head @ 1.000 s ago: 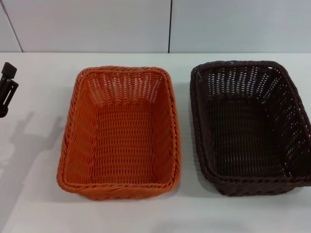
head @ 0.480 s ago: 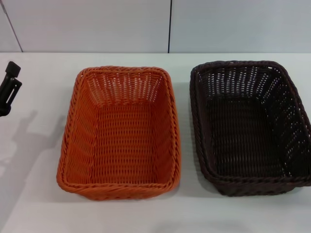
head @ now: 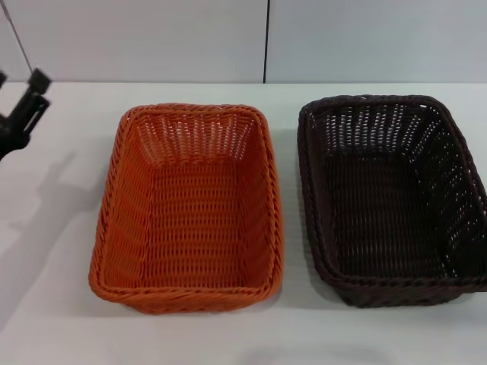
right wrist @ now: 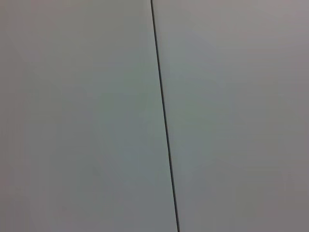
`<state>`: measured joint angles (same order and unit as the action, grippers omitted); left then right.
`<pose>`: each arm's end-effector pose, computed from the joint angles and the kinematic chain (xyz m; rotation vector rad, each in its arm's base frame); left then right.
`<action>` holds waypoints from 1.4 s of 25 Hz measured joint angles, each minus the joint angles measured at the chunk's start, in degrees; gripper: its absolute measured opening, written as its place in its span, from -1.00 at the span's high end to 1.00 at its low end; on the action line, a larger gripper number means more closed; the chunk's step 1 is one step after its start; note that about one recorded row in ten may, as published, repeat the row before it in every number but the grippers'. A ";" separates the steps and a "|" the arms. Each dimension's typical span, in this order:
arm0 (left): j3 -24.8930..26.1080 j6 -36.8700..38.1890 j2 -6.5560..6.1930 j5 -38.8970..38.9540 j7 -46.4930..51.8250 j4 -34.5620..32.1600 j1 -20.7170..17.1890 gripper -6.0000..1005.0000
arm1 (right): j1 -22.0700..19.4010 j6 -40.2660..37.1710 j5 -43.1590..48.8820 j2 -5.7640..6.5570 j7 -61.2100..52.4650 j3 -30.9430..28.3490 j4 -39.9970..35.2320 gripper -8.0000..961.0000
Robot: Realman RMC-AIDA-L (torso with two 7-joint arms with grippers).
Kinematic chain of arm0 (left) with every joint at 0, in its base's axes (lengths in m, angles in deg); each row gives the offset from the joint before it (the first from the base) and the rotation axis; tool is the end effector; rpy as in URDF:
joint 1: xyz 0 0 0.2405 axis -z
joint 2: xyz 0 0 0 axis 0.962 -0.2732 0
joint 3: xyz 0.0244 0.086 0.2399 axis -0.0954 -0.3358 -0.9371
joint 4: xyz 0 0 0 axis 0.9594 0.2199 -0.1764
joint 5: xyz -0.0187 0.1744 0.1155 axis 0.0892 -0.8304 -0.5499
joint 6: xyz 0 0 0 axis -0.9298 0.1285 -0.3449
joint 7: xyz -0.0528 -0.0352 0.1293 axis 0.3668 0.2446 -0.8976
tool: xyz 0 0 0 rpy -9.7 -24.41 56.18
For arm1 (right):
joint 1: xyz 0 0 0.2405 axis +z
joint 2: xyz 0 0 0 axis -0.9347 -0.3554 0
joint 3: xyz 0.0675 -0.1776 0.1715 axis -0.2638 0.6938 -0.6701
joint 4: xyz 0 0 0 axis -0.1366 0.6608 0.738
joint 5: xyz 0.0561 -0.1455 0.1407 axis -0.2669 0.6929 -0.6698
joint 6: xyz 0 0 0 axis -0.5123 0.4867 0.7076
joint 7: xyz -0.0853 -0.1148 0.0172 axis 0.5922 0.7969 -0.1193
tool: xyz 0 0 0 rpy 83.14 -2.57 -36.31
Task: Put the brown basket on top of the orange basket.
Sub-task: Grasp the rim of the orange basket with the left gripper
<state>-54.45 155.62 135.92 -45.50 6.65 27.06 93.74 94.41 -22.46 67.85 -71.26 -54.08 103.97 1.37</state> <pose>-0.3174 0.3078 0.0426 -1.6388 -0.5261 -1.1743 0.3529 0.3063 0.0545 -1.2027 0.4561 0.7976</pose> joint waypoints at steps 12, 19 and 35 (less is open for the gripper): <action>3.66 -29.25 -7.50 -34.84 39.62 -26.93 -0.08 -0.62 | -0.61 0.62 -0.06 -0.08 0.00 -0.01 0.12 -0.54; 15.65 -25.11 -8.87 -76.01 76.66 -43.95 0.27 -0.62 | -0.86 3.07 -0.07 -0.07 0.00 -0.01 -0.05 -0.54; 29.92 3.78 -1.44 -122.62 107.24 -69.33 4.39 -0.62 | -1.61 3.14 -0.06 0.09 0.00 -1.90 -0.51 -0.54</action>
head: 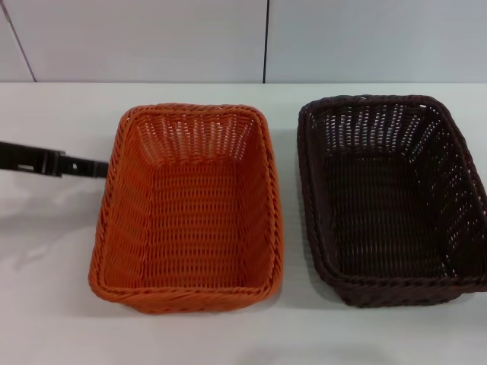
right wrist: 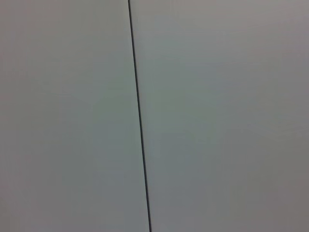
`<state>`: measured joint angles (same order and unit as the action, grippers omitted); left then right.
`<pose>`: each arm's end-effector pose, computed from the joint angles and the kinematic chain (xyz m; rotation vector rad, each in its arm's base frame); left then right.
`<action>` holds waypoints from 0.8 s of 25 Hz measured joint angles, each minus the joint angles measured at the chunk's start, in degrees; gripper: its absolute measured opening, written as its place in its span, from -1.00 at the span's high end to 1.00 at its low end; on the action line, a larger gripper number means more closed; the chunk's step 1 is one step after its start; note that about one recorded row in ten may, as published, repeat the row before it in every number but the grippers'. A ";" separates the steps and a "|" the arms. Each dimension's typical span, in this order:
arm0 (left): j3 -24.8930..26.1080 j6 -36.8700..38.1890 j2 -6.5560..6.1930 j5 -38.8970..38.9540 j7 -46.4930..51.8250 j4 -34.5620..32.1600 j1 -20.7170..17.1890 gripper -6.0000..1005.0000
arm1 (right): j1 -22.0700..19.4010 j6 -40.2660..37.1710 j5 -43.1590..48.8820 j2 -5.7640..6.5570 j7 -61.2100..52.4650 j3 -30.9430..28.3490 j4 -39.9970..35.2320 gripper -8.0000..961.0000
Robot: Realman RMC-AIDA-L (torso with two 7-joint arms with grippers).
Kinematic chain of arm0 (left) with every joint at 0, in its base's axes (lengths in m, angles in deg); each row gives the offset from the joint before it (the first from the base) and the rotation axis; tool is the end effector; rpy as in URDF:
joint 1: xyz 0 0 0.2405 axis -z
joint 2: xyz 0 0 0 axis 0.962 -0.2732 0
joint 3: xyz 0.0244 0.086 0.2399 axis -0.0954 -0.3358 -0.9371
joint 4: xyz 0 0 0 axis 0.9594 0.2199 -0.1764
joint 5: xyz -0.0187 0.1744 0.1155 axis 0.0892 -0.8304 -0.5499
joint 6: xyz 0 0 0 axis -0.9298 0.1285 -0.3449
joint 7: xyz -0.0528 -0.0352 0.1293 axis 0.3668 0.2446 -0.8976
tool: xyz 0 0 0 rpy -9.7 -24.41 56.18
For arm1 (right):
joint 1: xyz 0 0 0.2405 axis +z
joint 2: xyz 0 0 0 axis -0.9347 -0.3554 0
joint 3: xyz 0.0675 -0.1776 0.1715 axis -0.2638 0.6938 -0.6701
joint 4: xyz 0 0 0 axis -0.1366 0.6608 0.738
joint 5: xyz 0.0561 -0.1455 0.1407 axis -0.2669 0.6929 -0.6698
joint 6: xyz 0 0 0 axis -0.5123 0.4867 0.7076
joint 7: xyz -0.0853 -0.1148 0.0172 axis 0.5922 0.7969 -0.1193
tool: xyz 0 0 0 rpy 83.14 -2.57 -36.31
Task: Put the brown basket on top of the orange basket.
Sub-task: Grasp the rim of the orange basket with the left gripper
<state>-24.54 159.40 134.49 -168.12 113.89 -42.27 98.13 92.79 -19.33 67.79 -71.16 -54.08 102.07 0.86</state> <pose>-0.2405 0.3500 0.1055 -2.2982 -1.2797 -0.1292 0.3707 0.2977 0.0569 -1.1699 0.5167 0.7353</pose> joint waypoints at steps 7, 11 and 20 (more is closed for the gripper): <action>-0.15 0.07 2.49 -3.70 -0.50 1.18 0.47 -0.62 | 0.17 0.08 0.03 0.01 0.00 -0.29 -0.08 -0.54; -0.34 -1.01 3.04 -3.86 -1.25 3.44 0.72 -0.62 | 0.22 0.16 0.04 0.05 0.00 -0.30 -0.09 -0.54; -0.90 -4.60 3.27 -3.96 -3.35 11.87 3.26 -0.62 | 0.00 1.02 0.04 0.09 0.00 -0.30 -0.47 -0.54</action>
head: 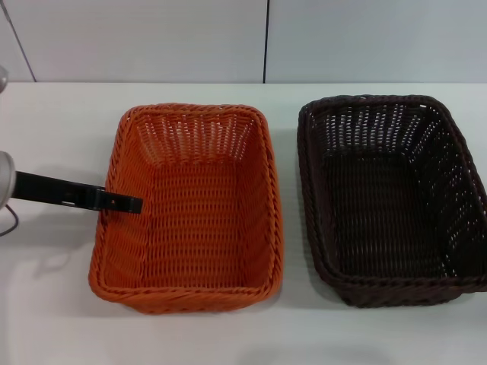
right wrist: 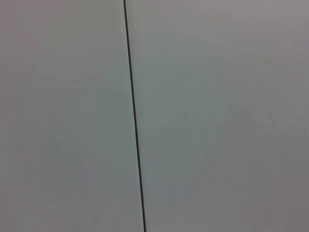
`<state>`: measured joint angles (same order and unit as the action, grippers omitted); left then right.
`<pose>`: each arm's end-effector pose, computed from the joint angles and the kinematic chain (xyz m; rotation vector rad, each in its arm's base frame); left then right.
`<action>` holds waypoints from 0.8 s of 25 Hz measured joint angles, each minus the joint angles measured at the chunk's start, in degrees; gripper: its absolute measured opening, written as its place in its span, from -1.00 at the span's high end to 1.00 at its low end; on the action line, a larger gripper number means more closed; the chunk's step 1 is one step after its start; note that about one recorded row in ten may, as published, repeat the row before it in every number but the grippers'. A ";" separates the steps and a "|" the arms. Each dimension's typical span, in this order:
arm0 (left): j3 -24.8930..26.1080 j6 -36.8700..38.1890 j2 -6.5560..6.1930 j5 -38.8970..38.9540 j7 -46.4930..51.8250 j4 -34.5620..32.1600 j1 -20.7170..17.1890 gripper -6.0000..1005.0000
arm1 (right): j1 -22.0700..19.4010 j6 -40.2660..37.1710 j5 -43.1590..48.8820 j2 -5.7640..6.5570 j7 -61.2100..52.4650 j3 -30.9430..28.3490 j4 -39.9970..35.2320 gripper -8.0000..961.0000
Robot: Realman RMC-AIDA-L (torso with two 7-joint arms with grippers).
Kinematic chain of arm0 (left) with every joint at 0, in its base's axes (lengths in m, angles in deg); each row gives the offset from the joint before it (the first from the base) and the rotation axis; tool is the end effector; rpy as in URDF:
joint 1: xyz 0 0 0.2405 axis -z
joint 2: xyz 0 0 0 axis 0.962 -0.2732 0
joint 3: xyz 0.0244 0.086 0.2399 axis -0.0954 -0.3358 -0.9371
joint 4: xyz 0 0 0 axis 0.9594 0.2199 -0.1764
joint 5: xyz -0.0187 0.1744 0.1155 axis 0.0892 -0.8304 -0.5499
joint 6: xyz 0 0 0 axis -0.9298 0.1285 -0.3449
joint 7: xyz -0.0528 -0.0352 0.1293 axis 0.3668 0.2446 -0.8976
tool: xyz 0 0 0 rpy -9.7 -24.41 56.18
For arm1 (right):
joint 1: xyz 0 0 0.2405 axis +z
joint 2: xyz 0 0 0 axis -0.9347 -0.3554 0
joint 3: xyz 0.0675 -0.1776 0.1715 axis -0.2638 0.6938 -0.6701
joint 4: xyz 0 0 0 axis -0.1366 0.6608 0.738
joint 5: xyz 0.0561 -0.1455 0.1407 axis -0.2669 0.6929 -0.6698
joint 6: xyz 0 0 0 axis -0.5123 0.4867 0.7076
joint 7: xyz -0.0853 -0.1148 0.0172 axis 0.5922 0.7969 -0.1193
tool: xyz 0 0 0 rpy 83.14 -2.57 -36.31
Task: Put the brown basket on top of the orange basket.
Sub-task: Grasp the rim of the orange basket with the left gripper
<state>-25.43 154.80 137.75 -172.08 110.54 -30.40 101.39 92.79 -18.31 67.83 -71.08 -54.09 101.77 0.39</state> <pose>-0.2569 0.3568 0.0543 -2.3403 -1.3841 -0.0762 0.3733 0.2988 0.0586 -1.1678 0.5237 0.7223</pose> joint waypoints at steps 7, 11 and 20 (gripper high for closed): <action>-0.07 -2.51 0.04 -0.77 -1.03 4.21 1.96 -0.62 | 0.02 0.41 0.00 0.00 0.00 0.00 -0.06 -0.54; -0.56 -3.69 0.41 -2.79 -1.03 5.60 3.22 -0.62 | -0.05 1.07 0.00 -0.03 0.01 -0.06 -0.06 -0.54; -1.59 -5.15 0.54 -3.30 -1.10 4.64 3.39 -0.34 | -0.21 2.70 -0.06 -0.09 0.13 -0.39 -0.05 -0.54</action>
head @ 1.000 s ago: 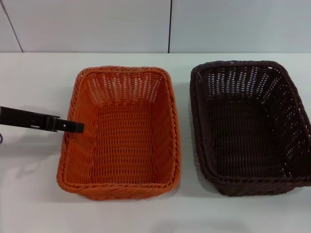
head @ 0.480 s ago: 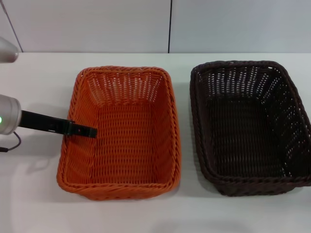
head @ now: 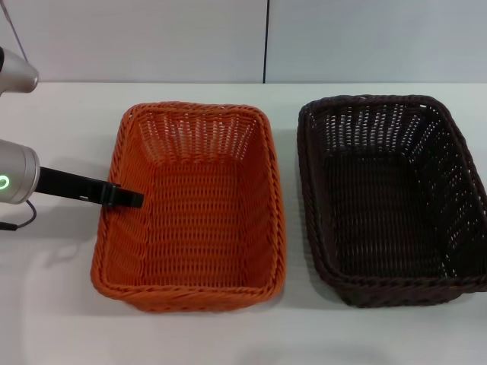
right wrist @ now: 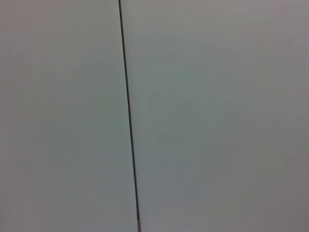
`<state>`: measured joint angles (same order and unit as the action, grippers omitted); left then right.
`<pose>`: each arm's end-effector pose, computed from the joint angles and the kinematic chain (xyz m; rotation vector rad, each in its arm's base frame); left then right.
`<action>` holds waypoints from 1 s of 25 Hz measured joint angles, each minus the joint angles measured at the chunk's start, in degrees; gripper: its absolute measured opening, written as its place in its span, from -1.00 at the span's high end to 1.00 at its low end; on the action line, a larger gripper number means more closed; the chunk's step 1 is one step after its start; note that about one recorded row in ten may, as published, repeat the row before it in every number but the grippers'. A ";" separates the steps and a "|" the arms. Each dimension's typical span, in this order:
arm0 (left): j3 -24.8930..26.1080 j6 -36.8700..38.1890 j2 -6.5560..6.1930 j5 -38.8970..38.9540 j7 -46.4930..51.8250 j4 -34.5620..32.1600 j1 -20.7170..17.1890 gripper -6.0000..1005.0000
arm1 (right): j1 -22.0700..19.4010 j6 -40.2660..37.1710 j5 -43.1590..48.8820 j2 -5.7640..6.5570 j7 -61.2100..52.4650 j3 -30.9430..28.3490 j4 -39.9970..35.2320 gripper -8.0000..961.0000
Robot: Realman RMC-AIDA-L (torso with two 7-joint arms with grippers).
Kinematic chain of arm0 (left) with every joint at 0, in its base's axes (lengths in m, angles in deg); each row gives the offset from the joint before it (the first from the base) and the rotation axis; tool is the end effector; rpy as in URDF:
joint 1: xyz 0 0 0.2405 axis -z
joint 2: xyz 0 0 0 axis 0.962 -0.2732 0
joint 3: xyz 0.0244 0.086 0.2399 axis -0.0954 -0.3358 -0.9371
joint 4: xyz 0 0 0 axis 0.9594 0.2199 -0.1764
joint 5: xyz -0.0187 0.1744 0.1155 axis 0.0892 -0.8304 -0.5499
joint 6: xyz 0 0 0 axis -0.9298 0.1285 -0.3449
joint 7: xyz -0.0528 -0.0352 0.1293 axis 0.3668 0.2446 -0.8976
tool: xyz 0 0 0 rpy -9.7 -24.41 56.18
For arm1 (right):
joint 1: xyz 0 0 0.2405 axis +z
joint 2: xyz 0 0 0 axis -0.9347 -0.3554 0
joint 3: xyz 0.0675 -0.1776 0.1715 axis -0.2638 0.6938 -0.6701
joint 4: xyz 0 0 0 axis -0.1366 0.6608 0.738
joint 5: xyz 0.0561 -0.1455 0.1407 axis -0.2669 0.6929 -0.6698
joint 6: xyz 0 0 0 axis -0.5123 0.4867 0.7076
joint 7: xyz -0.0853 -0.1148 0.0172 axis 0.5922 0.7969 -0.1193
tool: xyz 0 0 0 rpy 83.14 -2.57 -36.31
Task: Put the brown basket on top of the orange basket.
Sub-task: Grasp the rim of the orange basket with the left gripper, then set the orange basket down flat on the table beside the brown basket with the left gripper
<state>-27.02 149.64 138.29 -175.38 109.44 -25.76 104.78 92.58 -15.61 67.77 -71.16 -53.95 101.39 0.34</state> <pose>-0.2543 0.3732 0.0381 -2.3406 -1.3265 -0.0157 0.3803 0.2982 0.0551 -1.1689 0.5680 0.6885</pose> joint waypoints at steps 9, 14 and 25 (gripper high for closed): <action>0.17 -0.19 -0.21 -0.21 0.00 -0.97 -0.45 0.44 | -0.02 0.00 -0.04 0.06 0.05 -1.18 -0.07 -0.54; 0.75 0.60 -0.91 -0.31 -1.59 -5.01 -1.21 0.56 | -0.02 0.00 -0.04 0.13 0.05 -1.26 -0.09 -0.54; -0.16 6.36 -2.44 -3.38 -15.98 -12.62 0.51 0.64 | 0.08 -0.02 -0.04 0.18 -0.05 -1.28 -0.18 -0.54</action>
<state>-27.18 156.01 135.85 -178.76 93.46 -38.38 105.29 92.66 -15.63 67.73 -70.99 -54.01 100.10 0.16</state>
